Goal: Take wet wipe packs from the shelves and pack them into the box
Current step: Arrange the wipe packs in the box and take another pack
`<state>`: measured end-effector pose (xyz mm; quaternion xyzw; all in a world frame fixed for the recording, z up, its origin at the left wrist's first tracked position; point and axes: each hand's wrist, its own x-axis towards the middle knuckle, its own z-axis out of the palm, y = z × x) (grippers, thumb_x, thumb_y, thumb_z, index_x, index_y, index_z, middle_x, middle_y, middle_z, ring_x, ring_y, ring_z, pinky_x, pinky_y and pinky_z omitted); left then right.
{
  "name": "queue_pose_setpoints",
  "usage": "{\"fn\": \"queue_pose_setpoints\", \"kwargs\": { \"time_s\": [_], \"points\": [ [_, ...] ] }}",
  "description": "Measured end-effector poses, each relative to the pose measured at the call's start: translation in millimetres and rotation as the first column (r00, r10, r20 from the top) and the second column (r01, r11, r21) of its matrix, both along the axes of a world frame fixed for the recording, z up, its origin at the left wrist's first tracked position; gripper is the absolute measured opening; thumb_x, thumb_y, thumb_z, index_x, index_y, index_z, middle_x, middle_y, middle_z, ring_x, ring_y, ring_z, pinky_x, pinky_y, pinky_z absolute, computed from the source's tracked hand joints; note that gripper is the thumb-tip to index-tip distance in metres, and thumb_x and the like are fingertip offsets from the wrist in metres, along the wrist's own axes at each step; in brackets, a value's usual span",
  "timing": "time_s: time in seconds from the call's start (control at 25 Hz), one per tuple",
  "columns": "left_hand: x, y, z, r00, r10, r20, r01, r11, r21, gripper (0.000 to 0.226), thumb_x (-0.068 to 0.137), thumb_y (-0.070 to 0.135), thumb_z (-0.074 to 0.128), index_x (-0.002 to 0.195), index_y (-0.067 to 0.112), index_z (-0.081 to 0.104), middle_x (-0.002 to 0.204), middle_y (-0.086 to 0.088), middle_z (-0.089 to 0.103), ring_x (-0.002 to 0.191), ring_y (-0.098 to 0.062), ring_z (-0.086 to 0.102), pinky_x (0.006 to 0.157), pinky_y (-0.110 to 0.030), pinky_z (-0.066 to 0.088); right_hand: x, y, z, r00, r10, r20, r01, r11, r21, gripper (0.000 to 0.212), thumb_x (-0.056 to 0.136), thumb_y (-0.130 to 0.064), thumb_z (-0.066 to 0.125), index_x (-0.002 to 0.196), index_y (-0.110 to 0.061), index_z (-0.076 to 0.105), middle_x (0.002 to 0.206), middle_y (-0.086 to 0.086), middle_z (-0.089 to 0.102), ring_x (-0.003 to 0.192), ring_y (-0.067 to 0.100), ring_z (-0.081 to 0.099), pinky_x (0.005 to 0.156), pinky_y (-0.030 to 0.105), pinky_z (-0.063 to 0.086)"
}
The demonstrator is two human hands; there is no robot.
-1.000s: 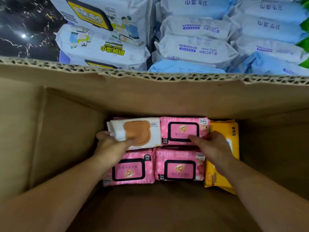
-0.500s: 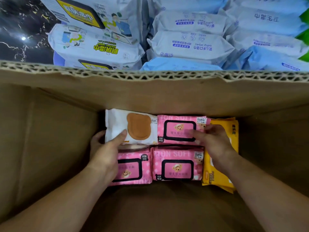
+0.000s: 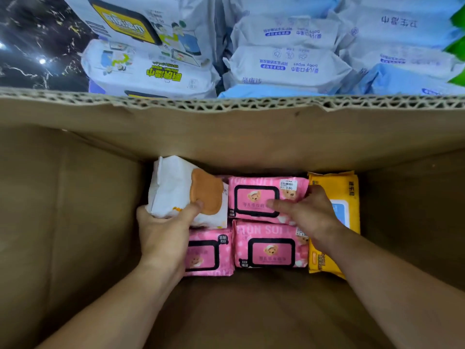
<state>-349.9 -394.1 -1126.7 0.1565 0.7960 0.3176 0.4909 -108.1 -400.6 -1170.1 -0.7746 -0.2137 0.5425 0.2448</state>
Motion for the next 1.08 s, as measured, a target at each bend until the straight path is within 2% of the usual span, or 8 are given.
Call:
{"fn": "queue_pose_setpoints", "kwargs": {
  "time_s": [0.2, 0.36, 0.56, 0.68, 0.8, 0.88, 0.96, 1.08],
  "points": [
    [-31, -6, 50, 0.968, -0.251, 0.029, 0.251, 0.968, 0.002, 0.068, 0.061, 0.019, 0.085, 0.123, 0.02, 0.056, 0.101, 0.001, 0.078, 0.092, -0.016, 0.076, 0.083, -0.039, 0.059, 16, -5, 43, 0.995, -0.097, -0.028, 0.098, 0.995, 0.006, 0.036, 0.065, -0.028, 0.094, 0.095, -0.019, 0.075, 0.091, -0.003, 0.079, 0.08, 0.014, 0.074, 0.071, 0.031, 0.057],
    [-28, -9, 102, 0.925, -0.322, 0.203, 0.343, 0.936, -0.078, 0.044, 0.079, 0.015, 0.083, 0.119, 0.012, 0.064, 0.098, -0.006, 0.079, 0.093, -0.025, 0.076, 0.08, -0.037, 0.056, 41, -31, 115, 0.947, -0.249, -0.202, 0.252, 0.968, -0.011, 0.043, 0.072, -0.019, 0.088, 0.112, -0.016, 0.073, 0.101, 0.006, 0.079, 0.091, 0.027, 0.076, 0.087, 0.044, 0.059],
    [-11, -9, 187, 0.855, -0.392, 0.341, 0.454, 0.883, -0.122, 0.028, 0.085, 0.023, 0.072, 0.11, 0.01, 0.074, 0.1, -0.011, 0.079, 0.089, -0.025, 0.077, 0.08, -0.038, 0.056, 45, -55, 211, 0.888, -0.267, -0.375, 0.304, 0.952, 0.041, 0.042, 0.072, -0.013, 0.077, 0.113, -0.01, 0.07, 0.104, 0.011, 0.078, 0.091, 0.025, 0.076, 0.077, 0.035, 0.063],
    [-5, -2, 257, 0.835, -0.37, 0.408, 0.457, 0.879, -0.137, 0.024, 0.087, 0.029, 0.07, 0.101, 0.01, 0.076, 0.097, -0.014, 0.079, 0.077, -0.025, 0.077, 0.075, -0.038, 0.056, 50, -67, 278, 0.864, -0.281, -0.419, 0.337, 0.939, 0.065, 0.044, 0.072, -0.015, 0.075, 0.115, -0.012, 0.068, 0.108, 0.01, 0.077, 0.097, 0.026, 0.075, 0.084, 0.039, 0.062],
    [-2, 16, 332, 0.823, -0.335, 0.459, 0.432, 0.894, -0.121, 0.032, 0.097, 0.026, 0.061, 0.107, -0.003, 0.071, 0.062, -0.015, 0.073, 0.046, -0.017, 0.069, 0.059, -0.027, 0.055, 56, -76, 354, 0.857, -0.273, -0.437, 0.353, 0.929, 0.111, 0.045, 0.077, -0.017, 0.072, 0.122, -0.013, 0.066, 0.114, 0.009, 0.076, 0.104, 0.028, 0.073, 0.09, 0.045, 0.059],
    [-6, 27, 393, 0.752, -0.423, 0.506, 0.528, 0.846, -0.076, 0.061, 0.08, 0.03, 0.082, 0.123, -0.008, 0.061, 0.053, -0.012, 0.069, 0.041, -0.016, 0.066, 0.047, -0.024, 0.053, 58, -79, 409, 0.857, -0.272, -0.438, 0.376, 0.911, 0.171, 0.044, 0.076, -0.017, 0.072, 0.12, -0.014, 0.067, 0.114, 0.009, 0.076, 0.105, 0.027, 0.073, 0.088, 0.042, 0.061],
    [-4, 36, 471, 0.648, -0.54, 0.537, 0.674, 0.735, -0.074, 0.101, 0.036, 0.035, 0.101, 0.123, -0.001, 0.063, 0.079, -0.017, 0.077, 0.062, -0.023, 0.075, 0.052, -0.027, 0.059, 59, -83, 477, 0.854, -0.282, -0.438, 0.41, 0.882, 0.232, 0.046, 0.075, -0.017, 0.073, 0.12, -0.013, 0.066, 0.114, 0.01, 0.076, 0.105, 0.027, 0.073, 0.085, 0.04, 0.062],
    [-15, 48, 574, 0.48, -0.734, 0.48, 0.809, 0.582, 0.081, 0.105, 0.014, 0.04, 0.104, 0.112, 0.014, 0.074, 0.095, -0.015, 0.078, 0.076, -0.026, 0.076, 0.059, -0.033, 0.061, 56, -90, 577, 0.854, -0.292, -0.432, 0.448, 0.834, 0.323, 0.059, 0.071, -0.021, 0.078, 0.126, -0.008, 0.063, 0.119, 0.013, 0.073, 0.11, 0.03, 0.071, 0.092, 0.045, 0.059]
  ]
}}
